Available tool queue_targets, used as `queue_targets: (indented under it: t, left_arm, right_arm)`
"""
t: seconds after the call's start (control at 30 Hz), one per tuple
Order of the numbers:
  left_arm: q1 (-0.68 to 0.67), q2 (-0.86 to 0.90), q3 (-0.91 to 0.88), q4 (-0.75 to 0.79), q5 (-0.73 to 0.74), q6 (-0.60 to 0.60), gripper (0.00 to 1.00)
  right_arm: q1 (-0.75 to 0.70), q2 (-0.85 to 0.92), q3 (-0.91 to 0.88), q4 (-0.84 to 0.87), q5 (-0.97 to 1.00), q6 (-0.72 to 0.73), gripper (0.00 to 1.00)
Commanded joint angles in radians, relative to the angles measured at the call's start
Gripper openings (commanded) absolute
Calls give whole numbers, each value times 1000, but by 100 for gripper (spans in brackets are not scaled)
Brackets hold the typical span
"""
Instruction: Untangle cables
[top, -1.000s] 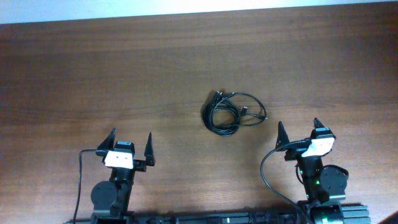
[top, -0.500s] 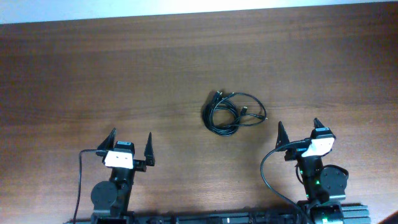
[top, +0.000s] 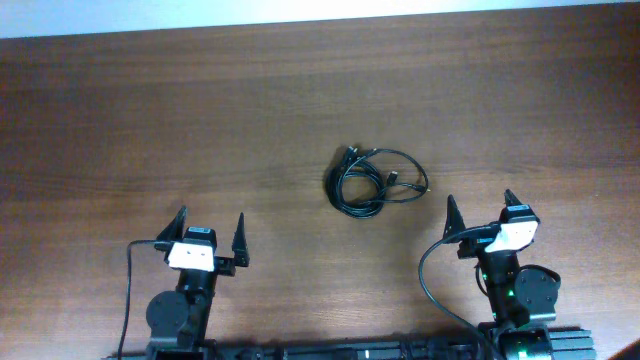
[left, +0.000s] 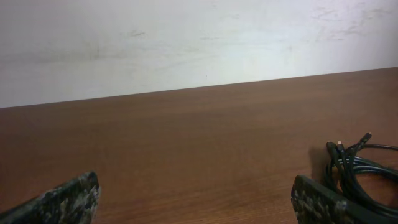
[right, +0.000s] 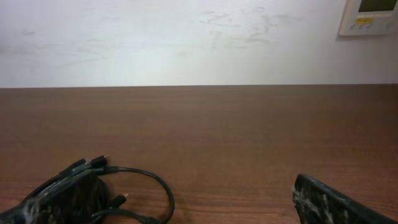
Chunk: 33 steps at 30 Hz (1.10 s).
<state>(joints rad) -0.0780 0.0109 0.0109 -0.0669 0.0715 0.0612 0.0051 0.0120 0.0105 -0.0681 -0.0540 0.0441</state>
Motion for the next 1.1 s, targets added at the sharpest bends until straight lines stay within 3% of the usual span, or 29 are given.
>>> queue_targets:
  t: [0.0, 0.27, 0.57, 0.83, 1.07]
  left_arm:
    - [2, -5, 9, -19, 11, 7, 99]
    - [2, 97, 130, -128, 11, -4, 99]
    - [2, 489, 404, -225, 13, -4, 99]
    - [2, 894, 821, -624, 127, -43, 99]
    - [2, 939, 835, -587, 153, -46, 99]
  right_arm:
    - [-6, -6, -5, -5, -17, -6, 98]
    - [-6, -6, -5, -5, -17, -6, 99]
    - [-6, -6, -5, -5, -17, -6, 98]
    - [-6, -6, -5, -5, -17, -6, 98]
    - [-6, -6, -5, -5, -17, -6, 98]
